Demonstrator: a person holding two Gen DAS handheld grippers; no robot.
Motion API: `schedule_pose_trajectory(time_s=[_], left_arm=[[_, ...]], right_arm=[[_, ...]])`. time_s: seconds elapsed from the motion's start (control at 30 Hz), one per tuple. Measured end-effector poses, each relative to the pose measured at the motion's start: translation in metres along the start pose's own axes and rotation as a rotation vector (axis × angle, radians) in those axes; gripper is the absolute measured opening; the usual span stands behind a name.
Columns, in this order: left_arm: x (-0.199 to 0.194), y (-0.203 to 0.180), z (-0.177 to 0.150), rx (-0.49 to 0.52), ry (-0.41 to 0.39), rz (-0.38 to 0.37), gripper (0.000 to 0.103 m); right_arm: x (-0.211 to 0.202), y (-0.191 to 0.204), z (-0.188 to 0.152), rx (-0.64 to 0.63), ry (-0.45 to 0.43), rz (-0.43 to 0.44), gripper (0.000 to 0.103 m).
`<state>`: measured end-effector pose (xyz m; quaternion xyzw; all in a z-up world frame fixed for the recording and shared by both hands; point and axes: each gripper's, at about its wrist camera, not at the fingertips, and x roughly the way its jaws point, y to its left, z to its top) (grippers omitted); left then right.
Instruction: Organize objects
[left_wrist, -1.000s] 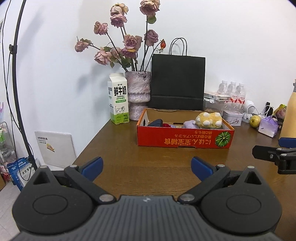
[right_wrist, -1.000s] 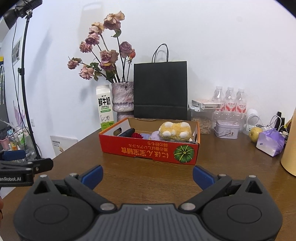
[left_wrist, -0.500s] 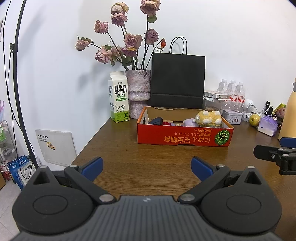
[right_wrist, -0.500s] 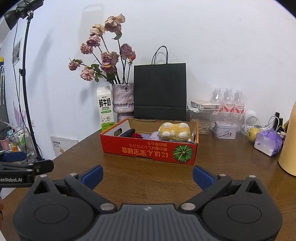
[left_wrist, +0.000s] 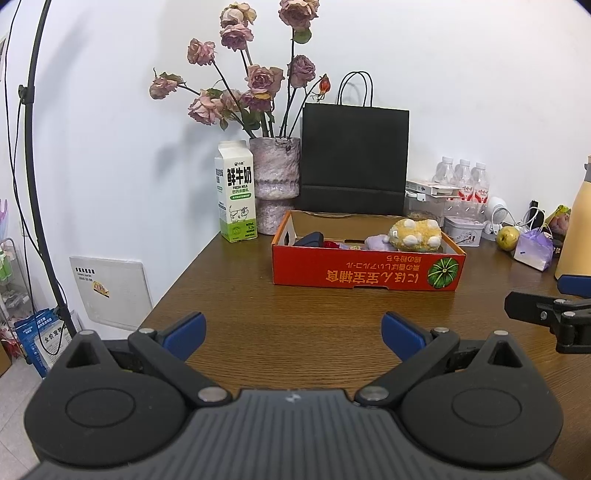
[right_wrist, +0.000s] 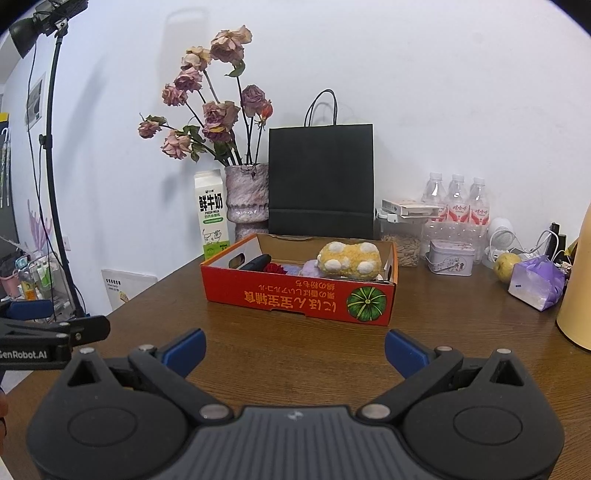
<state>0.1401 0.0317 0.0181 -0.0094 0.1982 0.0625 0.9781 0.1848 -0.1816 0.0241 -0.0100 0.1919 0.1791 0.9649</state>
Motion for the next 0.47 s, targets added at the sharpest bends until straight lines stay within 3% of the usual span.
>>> schedule_pose_trajectory(time_s=[0.47], left_arm=[[0.0036,-0.0027,-0.0014,0.000,0.016,0.008,0.103]], right_arm=[[0.0003,0.0021,-0.0019,-0.002,0.002,-0.001,0.103]])
